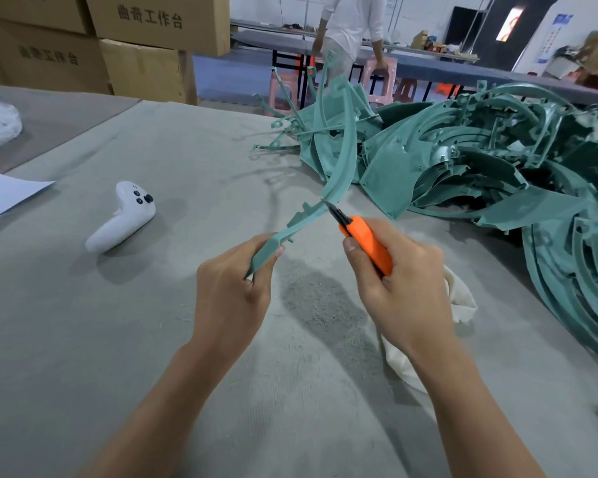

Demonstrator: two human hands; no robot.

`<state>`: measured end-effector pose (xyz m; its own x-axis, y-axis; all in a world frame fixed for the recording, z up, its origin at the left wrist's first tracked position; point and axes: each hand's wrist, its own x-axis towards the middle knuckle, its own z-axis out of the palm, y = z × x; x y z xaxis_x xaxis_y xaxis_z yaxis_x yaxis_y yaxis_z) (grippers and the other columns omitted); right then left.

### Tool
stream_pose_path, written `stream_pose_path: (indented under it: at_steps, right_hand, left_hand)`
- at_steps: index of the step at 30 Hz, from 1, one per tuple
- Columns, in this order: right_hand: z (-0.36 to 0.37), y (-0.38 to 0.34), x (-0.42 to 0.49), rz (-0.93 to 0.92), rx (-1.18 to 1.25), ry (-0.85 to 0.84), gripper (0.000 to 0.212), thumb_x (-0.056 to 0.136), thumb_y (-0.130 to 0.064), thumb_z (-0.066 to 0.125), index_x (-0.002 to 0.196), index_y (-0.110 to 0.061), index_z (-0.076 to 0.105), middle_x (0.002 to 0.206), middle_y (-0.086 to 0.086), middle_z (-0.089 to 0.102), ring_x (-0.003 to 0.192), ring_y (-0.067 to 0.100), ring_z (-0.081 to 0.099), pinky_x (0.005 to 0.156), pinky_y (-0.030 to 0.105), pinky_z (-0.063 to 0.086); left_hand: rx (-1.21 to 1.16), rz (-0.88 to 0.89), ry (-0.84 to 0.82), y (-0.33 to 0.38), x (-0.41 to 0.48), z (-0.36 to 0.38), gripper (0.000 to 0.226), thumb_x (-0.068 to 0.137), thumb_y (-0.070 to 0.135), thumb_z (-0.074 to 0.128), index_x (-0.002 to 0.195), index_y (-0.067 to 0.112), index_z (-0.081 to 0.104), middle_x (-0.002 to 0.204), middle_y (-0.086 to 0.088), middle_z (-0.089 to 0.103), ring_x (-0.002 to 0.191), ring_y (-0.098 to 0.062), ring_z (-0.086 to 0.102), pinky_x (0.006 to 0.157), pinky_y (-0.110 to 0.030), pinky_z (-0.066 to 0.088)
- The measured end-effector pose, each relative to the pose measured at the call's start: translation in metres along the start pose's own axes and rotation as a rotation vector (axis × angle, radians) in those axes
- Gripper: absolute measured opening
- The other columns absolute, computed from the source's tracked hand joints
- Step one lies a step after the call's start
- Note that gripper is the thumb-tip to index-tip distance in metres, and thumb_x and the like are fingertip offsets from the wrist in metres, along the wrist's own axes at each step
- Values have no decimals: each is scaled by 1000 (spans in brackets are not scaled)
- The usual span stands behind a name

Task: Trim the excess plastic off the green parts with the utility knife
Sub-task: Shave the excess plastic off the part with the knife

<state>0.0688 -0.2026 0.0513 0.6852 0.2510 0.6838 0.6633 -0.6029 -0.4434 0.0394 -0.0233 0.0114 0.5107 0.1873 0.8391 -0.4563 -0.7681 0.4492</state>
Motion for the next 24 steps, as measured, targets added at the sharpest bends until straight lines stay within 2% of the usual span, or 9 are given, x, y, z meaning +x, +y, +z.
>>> stream_pose_path:
  at_steps: [5,9,12,14,18,21,24]
  right_hand:
    - [0,-2,-2,-8,-30,44,17,94,-25,57,103,-14,68,60,-8,50,50,16,45,48,35,39]
    - [4,-9,-6,-54,6,16,17,93,-25,60,104,-16,68,64,-12,49,50,13,44,47,31,37]
    - [3,-4,-4,-6,-6,49,17,93,-24,59,104,-15,69,61,-8,51,49,16,45,47,34,39]
    - [3,-1,-3,17,-12,66,18,93,-24,59,104,-15,69,61,-5,53,50,17,46,48,33,38]
    - [7,-11,-8,-59,-20,70,20,93,-23,61,108,-13,70,68,-5,60,52,15,51,50,30,40]
    - [8,-8,-6,-43,-26,88,21,93,-24,61,109,-13,70,68,-6,59,51,15,49,48,31,41]
    - [6,1,-3,24,-54,130,18,93,-21,63,107,-12,70,63,-5,53,50,16,45,49,29,34]
  left_hand:
    - [6,3,-4,1,-1,1,31,81,-4,69,68,15,47,50,24,18,50,16,36,50,2,22]
    - [13,-22,7,0,-1,0,32,80,-5,70,68,14,48,49,23,18,49,13,36,49,2,22]
    - [7,-3,5,1,0,1,33,82,-2,69,71,19,45,50,24,17,49,13,35,48,1,22]
    - [11,-2,3,1,-1,2,28,82,0,68,70,14,48,51,25,16,49,13,35,49,1,22]
    - [23,-46,11,0,-1,2,24,83,0,69,69,13,53,50,22,15,48,10,34,47,-1,22]
    - [3,-32,23,1,0,1,32,82,-1,69,70,19,46,50,21,15,47,10,33,48,-1,21]
    - [-18,-2,26,3,-1,3,36,81,-2,69,71,20,42,48,22,16,47,11,35,48,1,21]
